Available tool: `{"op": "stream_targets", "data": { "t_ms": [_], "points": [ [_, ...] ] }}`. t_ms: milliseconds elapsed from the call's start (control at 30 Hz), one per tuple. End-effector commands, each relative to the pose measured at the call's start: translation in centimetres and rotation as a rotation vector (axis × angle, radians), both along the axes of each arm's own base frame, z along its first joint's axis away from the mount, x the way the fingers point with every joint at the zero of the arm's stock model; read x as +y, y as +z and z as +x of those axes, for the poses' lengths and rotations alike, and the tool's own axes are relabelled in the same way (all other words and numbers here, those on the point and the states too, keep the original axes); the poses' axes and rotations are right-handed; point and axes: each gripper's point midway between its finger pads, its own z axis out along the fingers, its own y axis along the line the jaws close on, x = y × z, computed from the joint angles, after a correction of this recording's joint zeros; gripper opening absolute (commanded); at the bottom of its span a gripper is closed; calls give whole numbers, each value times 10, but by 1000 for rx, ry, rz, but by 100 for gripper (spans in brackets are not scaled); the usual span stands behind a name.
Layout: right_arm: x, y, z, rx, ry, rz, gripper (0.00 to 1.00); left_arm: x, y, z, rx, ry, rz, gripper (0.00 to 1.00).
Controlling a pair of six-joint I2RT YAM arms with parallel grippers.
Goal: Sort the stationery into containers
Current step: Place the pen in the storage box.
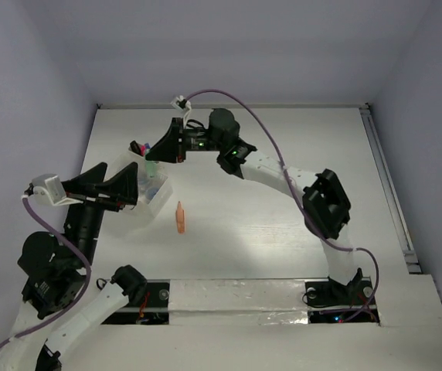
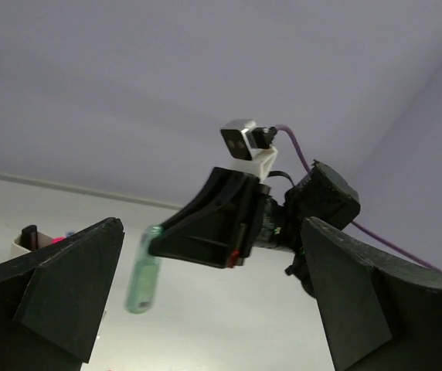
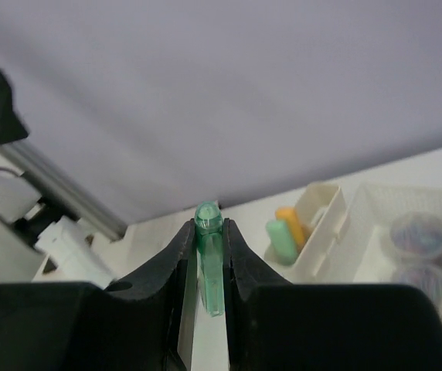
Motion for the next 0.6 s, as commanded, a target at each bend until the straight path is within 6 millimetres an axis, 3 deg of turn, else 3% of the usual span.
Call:
{"op": "stream_targets", "data": {
  "t_ms": [0,33,67,100,133,167,200,233,267,300,367,433,567],
  "points": [
    [39,39,-4,-95,-27,135,0,-4,15,14,-26,47,62,99],
    [57,11,4,-67,-32,98,0,-6,15,17,-30,46,77,99],
    [64,34,6,-113,-42,143,0,-9,17,19,-34,43,84,99],
    [74,32,10,-116,-60,145,0,-11,16,21,-33,41,92,99],
    [84,25,10,-109,-65,128,0,-11,16,21,-32,44,98,99],
    [97,-2,23,-102,-86,99,0,-10,13,22,-31,51,104,99],
    [104,15,23,-120,-106,133,0,-9,13,22,-34,53,102,99],
    [111,11,22,-124,-110,136,0,-9,11,22,-36,54,104,99],
    [120,-10,32,-124,-135,115,0,-7,10,21,-40,62,106,99],
    [126,1,32,-143,-168,146,0,-5,10,22,-43,71,107,99],
    [138,-7,28,-179,-199,151,0,-4,7,22,-45,74,115,99],
    [145,-15,37,-195,-261,157,0,-6,6,24,-47,69,128,99],
    [161,-23,30,-221,-312,170,0,-12,0,29,-36,51,145,99]
  ]
}}
